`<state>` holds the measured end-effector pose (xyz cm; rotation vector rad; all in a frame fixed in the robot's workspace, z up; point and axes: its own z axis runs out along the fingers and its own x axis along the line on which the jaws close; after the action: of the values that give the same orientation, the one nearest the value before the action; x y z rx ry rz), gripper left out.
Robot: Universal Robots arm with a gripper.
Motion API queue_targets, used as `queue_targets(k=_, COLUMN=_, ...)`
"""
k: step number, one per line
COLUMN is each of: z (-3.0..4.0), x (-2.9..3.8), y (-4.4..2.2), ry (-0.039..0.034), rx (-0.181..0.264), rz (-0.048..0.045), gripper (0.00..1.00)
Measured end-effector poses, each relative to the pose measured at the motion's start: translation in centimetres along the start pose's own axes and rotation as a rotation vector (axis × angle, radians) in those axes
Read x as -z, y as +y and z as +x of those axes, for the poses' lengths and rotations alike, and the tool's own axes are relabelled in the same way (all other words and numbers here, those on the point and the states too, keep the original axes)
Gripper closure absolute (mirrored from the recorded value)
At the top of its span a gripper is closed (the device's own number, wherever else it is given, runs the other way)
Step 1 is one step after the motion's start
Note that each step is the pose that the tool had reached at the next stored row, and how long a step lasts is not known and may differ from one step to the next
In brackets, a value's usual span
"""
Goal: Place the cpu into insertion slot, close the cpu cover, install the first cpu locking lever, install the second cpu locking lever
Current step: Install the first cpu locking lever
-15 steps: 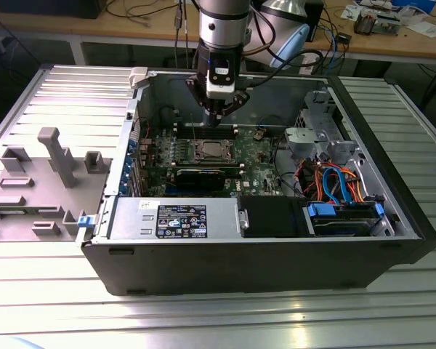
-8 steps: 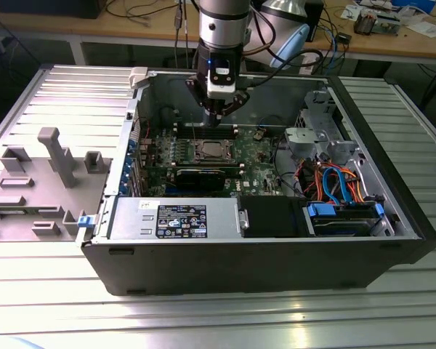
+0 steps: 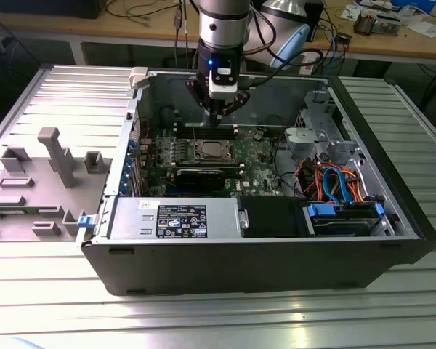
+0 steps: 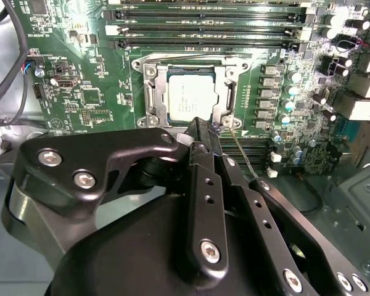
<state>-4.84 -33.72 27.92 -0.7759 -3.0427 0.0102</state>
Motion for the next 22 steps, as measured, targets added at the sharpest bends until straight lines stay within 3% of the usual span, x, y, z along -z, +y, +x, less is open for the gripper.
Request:
queue_targets(k=12, z=0.00, x=0.00, y=0.00, ry=-0.0004, rx=0.061, rz=-0.0001, gripper=0.89)
queue_targets(k=22, z=0.00, x=0.00, y=0.00, ry=-0.0004, rx=0.071, rz=0.0000, gripper=0.89)
